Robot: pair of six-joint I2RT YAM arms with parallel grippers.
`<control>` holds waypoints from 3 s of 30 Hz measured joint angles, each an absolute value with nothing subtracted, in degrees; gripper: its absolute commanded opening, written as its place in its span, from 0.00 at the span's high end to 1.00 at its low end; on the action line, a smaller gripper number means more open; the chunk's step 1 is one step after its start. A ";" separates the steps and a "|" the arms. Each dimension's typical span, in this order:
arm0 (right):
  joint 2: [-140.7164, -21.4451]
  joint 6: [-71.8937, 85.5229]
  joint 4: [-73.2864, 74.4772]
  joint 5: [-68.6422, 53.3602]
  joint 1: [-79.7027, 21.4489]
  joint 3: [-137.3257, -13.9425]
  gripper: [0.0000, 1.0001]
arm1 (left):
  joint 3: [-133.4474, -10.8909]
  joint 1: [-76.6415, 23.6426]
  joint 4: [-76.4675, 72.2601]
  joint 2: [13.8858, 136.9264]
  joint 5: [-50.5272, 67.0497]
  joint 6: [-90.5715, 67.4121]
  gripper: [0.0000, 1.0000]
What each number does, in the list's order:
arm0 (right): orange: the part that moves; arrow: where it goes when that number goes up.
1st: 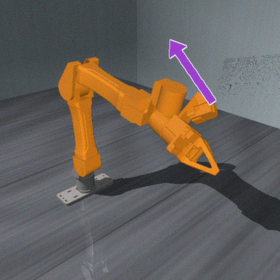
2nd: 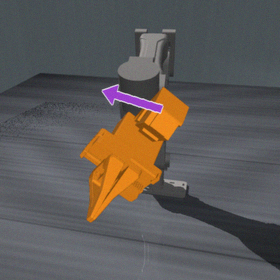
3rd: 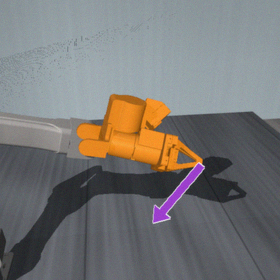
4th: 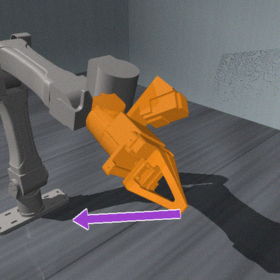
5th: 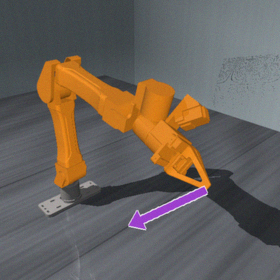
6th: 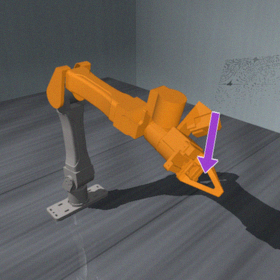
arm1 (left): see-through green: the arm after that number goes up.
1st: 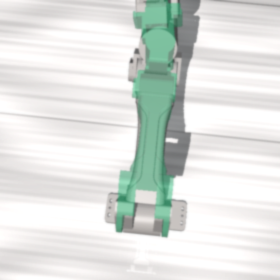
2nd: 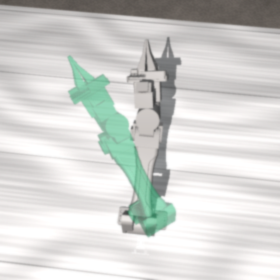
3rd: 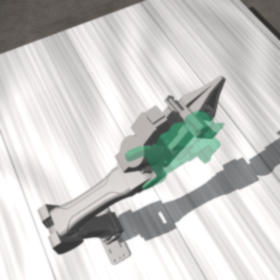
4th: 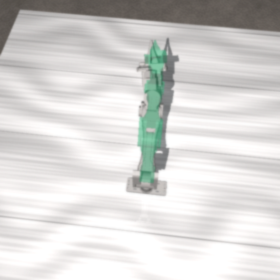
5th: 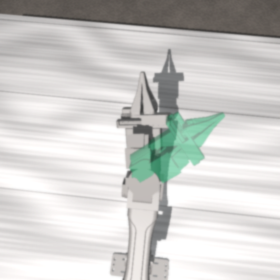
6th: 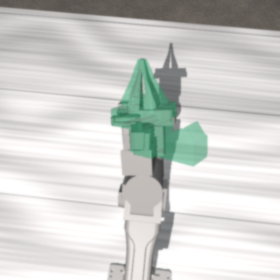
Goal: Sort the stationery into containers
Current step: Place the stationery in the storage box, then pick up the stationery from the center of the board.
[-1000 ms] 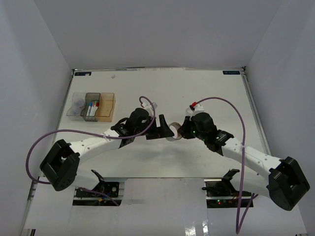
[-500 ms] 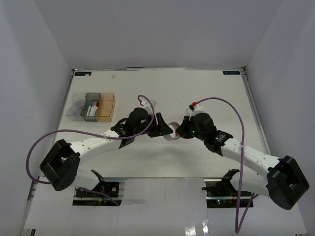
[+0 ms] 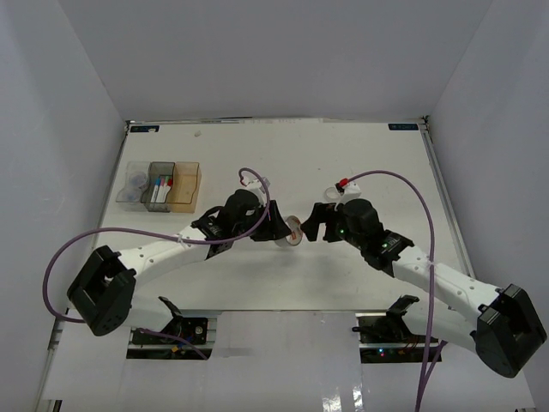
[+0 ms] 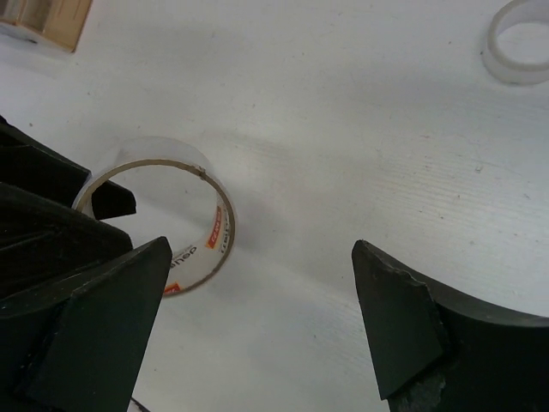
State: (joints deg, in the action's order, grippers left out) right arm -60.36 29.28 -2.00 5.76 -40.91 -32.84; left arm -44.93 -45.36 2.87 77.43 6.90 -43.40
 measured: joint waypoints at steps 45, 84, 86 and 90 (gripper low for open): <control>-47.29 15.94 4.16 15.59 -37.95 -23.44 0.10 | -81.84 -2.87 32.49 103.81 -6.83 -2.81 0.58; -60.75 18.63 7.49 11.57 -22.57 -37.12 0.01 | -80.01 -2.17 28.73 88.38 -0.71 -7.38 0.02; -63.86 18.87 7.73 11.64 -19.70 -39.92 0.02 | -76.18 -2.17 26.72 81.30 0.99 -9.10 0.02; -71.85 19.55 8.38 11.35 -15.64 -46.19 0.16 | -62.98 -2.17 19.99 66.37 5.91 -13.28 0.02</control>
